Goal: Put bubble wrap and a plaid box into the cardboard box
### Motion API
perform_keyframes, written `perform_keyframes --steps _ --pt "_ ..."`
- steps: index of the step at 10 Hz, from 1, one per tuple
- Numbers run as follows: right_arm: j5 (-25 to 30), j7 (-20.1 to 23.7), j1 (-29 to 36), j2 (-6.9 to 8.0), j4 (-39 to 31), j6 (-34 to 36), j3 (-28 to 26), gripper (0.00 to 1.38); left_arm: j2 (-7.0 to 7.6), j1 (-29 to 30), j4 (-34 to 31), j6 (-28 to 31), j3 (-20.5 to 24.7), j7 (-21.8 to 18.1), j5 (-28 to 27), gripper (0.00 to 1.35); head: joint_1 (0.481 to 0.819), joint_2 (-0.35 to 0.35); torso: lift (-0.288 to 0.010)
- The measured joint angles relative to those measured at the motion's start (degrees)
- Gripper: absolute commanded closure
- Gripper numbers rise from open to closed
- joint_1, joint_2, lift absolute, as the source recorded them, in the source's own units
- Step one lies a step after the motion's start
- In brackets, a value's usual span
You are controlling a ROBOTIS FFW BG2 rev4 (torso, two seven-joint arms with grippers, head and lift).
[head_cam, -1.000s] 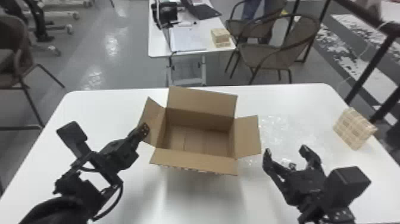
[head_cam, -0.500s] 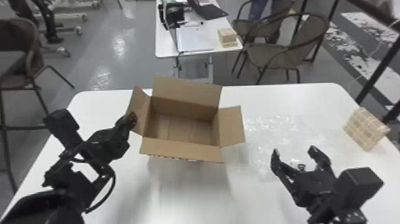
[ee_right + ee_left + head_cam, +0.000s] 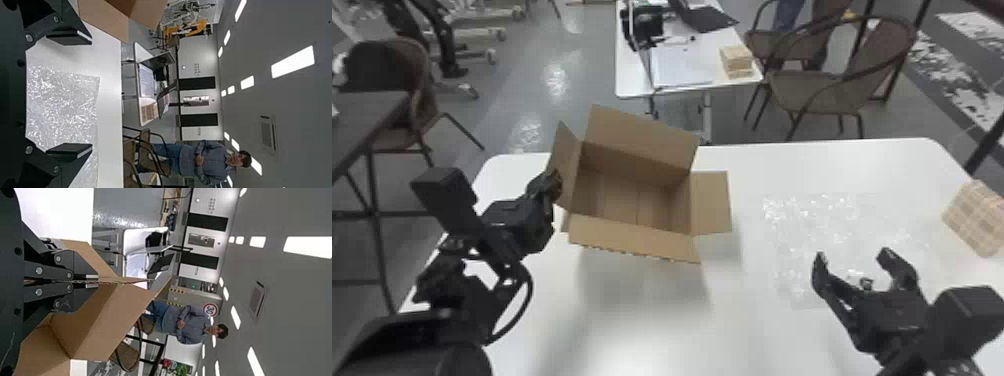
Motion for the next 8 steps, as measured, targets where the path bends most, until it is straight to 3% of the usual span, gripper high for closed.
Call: perform_keyframes --steps 2,5,7,8 --pt "-0.8 -0.1 -0.3 -0.02 0.0 0.7 0.0 0.32 0.00 0.1 -0.1 1.3 0.0 0.1 0.3 1.22 0.695 0.094 -0.104" --pt "-0.8 -1.7 -1.7 -0.23 -4.7 9.7 -1.3 0.32 0.00 0.5 -0.1 2.3 0.2 0.2 0.8 1.22 0.695 0.079 -0.104" --pt "-1.5 -1.4 -5.0 -0.93 -10.6 22.9 -3.6 0.32 0.00 0.5 -0.1 2.1 0.2 0.2 0.8 1.22 0.695 0.065 -0.104" --pt "-1.8 -0.8 -8.4 -1.11 -14.2 34.7 -5.4 0.32 0.00 0.4 -0.1 2.0 0.1 0.2 0.8 1.22 0.695 0.052 -0.104"
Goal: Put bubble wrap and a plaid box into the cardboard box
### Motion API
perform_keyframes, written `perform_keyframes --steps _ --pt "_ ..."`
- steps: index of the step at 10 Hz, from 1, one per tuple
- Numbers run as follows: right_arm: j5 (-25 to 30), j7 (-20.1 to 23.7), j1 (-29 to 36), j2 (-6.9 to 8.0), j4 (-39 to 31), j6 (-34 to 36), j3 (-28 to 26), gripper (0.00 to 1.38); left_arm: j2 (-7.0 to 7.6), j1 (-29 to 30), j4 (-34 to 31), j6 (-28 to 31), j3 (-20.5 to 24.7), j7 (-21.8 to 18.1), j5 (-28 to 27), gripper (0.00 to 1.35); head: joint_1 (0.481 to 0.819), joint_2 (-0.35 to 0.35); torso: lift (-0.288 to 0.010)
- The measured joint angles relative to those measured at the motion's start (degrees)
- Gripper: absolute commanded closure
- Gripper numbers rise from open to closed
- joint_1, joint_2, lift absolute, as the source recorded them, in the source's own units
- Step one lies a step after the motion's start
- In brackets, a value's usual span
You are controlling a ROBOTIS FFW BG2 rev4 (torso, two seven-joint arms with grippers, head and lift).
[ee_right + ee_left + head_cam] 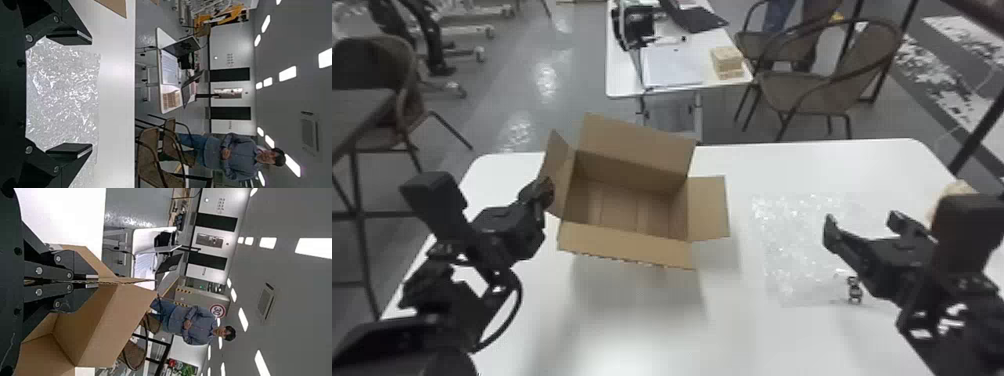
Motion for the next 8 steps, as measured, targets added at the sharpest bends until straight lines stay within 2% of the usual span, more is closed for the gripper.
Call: perform_keyframes --steps 2,4,6,8 --pt "2.4 4.4 -9.3 -0.59 -3.1 23.5 -2.2 0.32 0.00 -0.4 0.0 0.0 -0.3 0.1 0.0 1.22 0.695 0.030 -0.104" --pt "4.2 7.4 -18.0 -1.30 -0.8 38.1 -3.0 0.32 0.00 -0.6 0.0 0.0 -0.5 0.2 0.0 1.22 0.695 0.007 -0.104" --pt "4.0 9.0 -25.2 -2.29 4.1 48.4 -3.2 0.32 0.00 -0.7 0.1 0.0 -0.8 0.4 0.0 1.22 0.695 -0.009 -0.104" --pt "1.8 9.6 -29.6 -3.17 11.1 51.2 -3.2 0.32 0.00 -0.7 0.2 -0.1 -1.0 0.4 0.2 1.22 0.695 -0.015 -0.104"
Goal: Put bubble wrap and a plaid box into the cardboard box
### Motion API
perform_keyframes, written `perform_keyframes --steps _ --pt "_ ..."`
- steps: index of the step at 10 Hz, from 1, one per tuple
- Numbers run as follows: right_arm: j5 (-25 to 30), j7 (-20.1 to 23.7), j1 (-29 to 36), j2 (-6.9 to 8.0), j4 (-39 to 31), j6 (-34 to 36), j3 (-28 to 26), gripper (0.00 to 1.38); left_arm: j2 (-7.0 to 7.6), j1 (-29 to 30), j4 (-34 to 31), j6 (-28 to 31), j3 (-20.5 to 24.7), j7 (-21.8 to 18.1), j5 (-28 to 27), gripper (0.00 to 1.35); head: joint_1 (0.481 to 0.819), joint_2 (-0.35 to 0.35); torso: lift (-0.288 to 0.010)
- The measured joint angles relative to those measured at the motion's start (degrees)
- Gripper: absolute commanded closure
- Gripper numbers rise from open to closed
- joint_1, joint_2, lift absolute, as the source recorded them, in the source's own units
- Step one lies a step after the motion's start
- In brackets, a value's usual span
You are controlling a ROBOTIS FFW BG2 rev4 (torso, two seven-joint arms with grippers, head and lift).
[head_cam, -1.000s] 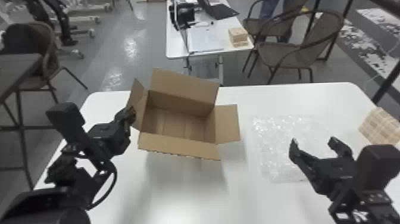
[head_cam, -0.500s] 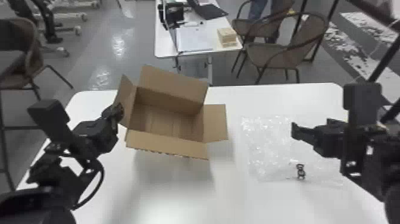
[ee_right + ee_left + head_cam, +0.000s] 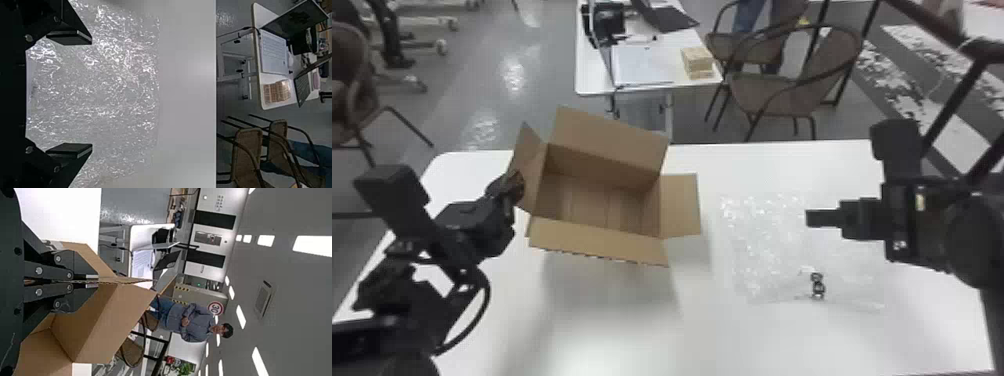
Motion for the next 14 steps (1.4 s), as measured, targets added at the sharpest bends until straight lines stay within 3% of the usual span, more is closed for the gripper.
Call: perform_keyframes --steps 5,7,10,12,14 --pt "-1.1 3.6 -10.6 -2.45 19.5 2.7 1.2 0.32 0.00 -0.1 0.6 -0.5 -0.6 0.0 0.2 1.22 0.695 -0.040 -0.104" --pt "0.1 3.5 -14.4 -1.32 24.8 4.6 1.6 0.32 0.00 -0.1 0.9 -0.8 -1.0 0.2 0.3 1.22 0.695 -0.041 -0.104" --pt "5.3 3.5 -19.4 2.02 32.1 6.2 2.3 0.31 0.00 -0.7 1.6 -1.2 -1.8 0.3 0.5 1.22 0.695 -0.040 -0.104" --pt "5.3 3.5 -20.9 3.25 37.6 4.2 2.5 0.31 0.00 -0.8 1.9 -1.5 -2.2 0.5 0.6 1.22 0.695 -0.029 -0.104" --pt "3.1 3.6 -22.4 3.54 44.4 1.2 2.5 0.32 0.00 -0.7 2.0 -2.1 -2.2 0.7 0.7 1.22 0.695 -0.018 -0.104"
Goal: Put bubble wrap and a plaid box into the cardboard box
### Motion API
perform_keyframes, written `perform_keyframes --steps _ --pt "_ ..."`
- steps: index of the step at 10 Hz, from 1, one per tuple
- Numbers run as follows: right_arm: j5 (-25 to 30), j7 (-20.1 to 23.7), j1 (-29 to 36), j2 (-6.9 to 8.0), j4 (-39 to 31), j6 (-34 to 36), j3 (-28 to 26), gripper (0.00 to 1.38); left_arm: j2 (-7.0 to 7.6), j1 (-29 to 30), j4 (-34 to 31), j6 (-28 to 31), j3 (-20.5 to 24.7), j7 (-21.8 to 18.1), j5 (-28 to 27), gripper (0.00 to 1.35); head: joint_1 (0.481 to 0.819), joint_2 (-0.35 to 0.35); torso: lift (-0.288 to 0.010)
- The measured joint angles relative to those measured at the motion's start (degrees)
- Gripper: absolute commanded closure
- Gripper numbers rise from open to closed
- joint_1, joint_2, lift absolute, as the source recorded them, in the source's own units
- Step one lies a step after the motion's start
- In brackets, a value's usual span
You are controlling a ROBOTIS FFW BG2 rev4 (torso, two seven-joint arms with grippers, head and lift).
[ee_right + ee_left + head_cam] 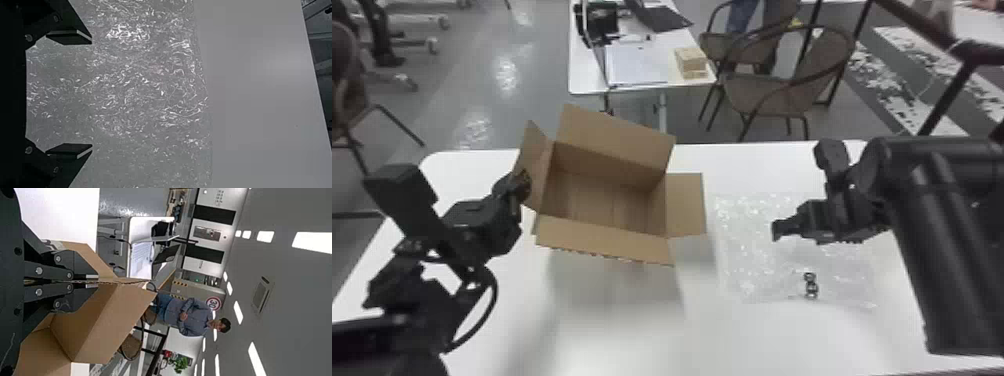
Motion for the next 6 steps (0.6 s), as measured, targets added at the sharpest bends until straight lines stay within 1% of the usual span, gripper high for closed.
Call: perform_keyframes --steps 1,2,3,4,6 --pt "-1.1 0.0 -0.3 0.05 2.2 -1.6 -0.2 0.33 0.00 0.1 0.0 -0.4 -0.1 0.2 0.0 1.22 0.695 -0.012 -0.104" --pt "-2.7 -0.1 -0.4 0.07 4.2 -3.2 -0.8 0.52 0.00 0.2 0.0 -0.9 -0.1 0.6 0.0 1.22 0.695 -0.008 -0.104" --pt "-3.6 -0.1 -0.3 0.02 5.5 -4.1 -1.2 0.86 0.00 0.4 0.0 -1.4 -0.1 1.0 0.1 1.22 0.695 -0.001 -0.104" --pt "-3.8 -0.1 0.1 0.02 6.0 -4.5 -1.6 1.02 0.00 0.6 0.0 -1.7 -0.2 1.3 0.1 1.22 0.695 0.000 -0.104" --pt "-4.4 -0.1 1.1 0.47 6.1 -5.2 -3.3 1.02 0.00 0.8 0.0 -2.1 -0.2 1.5 0.3 1.22 0.695 0.003 -0.104"
